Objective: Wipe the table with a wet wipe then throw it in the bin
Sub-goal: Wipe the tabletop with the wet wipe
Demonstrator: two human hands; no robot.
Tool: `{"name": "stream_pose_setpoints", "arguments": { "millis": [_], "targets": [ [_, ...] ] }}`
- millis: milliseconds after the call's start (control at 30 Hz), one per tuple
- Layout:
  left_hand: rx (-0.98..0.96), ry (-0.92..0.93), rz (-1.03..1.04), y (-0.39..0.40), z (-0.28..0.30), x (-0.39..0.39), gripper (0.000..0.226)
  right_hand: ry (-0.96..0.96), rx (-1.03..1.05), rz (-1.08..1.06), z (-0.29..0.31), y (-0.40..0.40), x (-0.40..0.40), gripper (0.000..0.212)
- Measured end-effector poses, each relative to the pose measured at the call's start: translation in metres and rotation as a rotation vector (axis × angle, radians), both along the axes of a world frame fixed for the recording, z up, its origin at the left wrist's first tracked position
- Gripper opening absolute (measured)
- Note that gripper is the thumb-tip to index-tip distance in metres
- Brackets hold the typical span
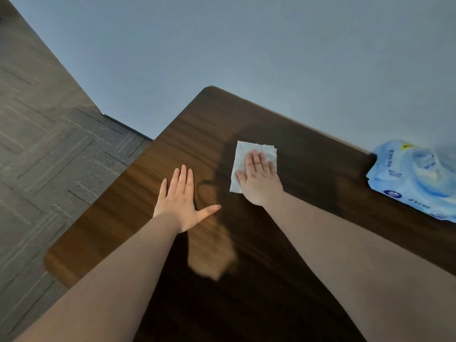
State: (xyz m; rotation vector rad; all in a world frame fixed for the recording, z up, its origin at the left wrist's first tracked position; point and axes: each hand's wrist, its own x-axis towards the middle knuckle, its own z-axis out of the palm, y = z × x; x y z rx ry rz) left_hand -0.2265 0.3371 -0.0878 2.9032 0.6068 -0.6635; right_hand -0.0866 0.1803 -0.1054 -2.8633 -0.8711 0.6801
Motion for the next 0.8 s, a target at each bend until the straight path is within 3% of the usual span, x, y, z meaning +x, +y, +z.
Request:
{"name": "stream_pose_setpoints", "arguments": {
  "millis": [233, 400, 600, 800],
  "targets": [
    [-0.087, -0.056, 0.038, 0.008, -0.008, 0.001, 0.120, -0.010, 0.022, 0.058, 0.002, 0.115, 0.009, 0.062],
    [-0.120, -0.101, 0.049, 0.008, -0.009, 0.000, 0.118, -0.029, 0.049, 0.136, -0.004, 0.155, 0.009, 0.065],
    [-0.089, -0.095, 0.045, 0.010, -0.011, 0.001, 0.121, -0.027, 0.070, 0.136, -0.002, 0.132, 0.010, 0.065],
    [-0.024, 0.004, -0.033, 0.008, -0.005, 0.001, 0.116, -0.024, 0.038, -0.035, -0.005, 0.044, 0.007, 0.066]
  ]
}}
